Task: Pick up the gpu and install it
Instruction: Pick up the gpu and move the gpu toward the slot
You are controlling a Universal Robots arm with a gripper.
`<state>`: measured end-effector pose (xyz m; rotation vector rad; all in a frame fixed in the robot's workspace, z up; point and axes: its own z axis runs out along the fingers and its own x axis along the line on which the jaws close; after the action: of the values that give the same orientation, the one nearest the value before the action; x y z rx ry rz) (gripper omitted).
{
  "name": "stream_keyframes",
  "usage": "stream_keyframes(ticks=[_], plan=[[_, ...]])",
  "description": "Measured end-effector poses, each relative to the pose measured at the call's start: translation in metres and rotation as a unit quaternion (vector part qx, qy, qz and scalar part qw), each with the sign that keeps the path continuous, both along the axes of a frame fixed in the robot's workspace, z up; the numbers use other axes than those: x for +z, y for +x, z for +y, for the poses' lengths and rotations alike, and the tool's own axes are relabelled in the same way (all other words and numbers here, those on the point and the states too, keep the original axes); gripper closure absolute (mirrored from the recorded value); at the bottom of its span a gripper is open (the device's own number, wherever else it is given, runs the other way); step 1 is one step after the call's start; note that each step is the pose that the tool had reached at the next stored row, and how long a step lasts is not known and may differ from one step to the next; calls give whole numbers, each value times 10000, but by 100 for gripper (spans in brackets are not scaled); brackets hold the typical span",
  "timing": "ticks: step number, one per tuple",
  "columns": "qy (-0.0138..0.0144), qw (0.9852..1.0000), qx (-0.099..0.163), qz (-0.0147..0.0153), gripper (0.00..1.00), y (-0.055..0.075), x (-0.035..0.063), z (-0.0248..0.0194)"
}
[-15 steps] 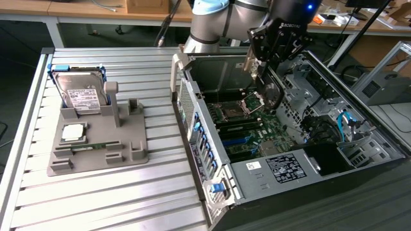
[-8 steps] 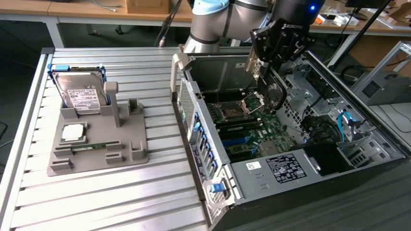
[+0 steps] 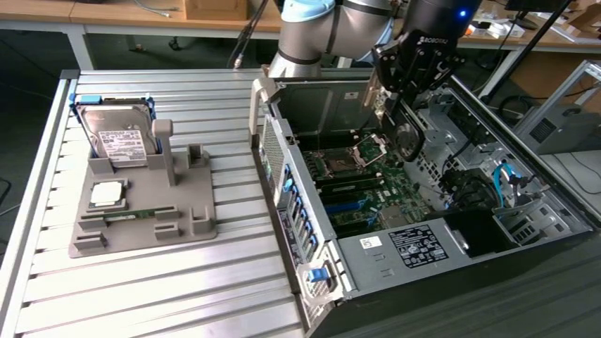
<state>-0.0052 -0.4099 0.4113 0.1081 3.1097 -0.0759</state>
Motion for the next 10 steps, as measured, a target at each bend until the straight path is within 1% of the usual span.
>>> stream_keyframes(ticks=[10], plan=[[-32, 10000, 0, 0, 73, 84, -20, 0]])
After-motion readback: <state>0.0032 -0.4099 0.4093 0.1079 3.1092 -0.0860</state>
